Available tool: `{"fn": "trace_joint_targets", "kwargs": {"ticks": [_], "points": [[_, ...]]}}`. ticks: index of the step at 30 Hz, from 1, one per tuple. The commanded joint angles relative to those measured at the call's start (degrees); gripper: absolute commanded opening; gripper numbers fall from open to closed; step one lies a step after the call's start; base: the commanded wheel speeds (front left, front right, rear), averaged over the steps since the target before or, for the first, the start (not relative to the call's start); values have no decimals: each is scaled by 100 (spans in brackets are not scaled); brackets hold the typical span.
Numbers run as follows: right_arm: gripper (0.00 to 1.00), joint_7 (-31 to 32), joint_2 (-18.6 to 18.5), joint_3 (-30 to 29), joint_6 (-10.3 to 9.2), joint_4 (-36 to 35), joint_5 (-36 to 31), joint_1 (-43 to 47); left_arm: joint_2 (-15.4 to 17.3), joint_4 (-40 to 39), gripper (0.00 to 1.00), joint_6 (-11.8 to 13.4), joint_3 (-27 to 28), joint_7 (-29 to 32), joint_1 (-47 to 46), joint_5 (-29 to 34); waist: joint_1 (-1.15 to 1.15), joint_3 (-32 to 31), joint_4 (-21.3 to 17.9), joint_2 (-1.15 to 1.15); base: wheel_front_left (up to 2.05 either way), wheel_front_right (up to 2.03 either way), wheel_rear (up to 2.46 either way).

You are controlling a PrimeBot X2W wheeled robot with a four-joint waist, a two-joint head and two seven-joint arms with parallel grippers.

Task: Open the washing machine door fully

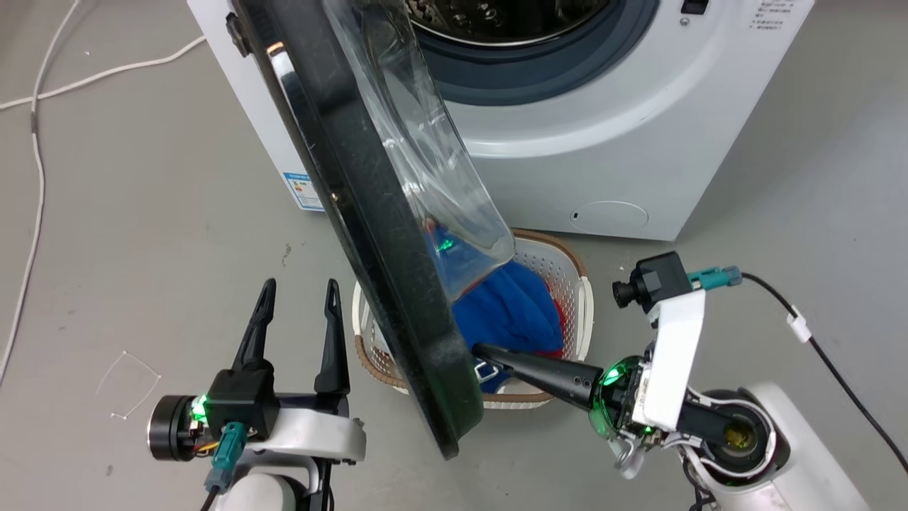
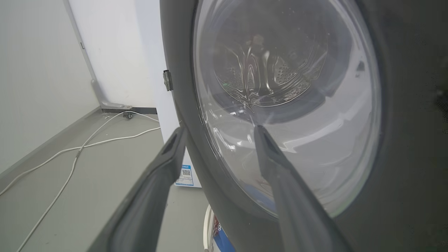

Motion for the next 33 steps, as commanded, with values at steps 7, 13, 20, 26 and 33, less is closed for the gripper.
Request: {"fn": "trace_joint_targets", "kwargs": {"ticks": [7, 13, 20, 26, 33], "points": [[0, -396, 106, -181, 15, 19, -146, 329, -10, 59, 100, 16, 31, -16, 219, 49, 1, -256, 2, 0, 0, 0, 0], [0, -1204, 144, -728, 15, -120, -296, 695, -10, 114, 100, 8, 96, -16, 431, 81, 1, -570, -111, 0, 0, 0, 0], [0, -2612, 112, -1490, 15, -555, -898, 1183, -8, 127, 100, -10, 207, -16, 681, 144, 1, -909, -294, 0, 0, 0, 0], [0, -4078, 126, -1548, 15, -921, -1702, 1571, -8, 118, 100, -28, 298, -16, 847, 205, 1, -1096, -386, 0, 0, 0, 0], [0, -5772, -484, -1302, 9, -825, -4115, 1955, -9, 92, 100, -33, 327, -16, 982, 220, 1, -1232, -425, 0, 0, 0, 0]]}}
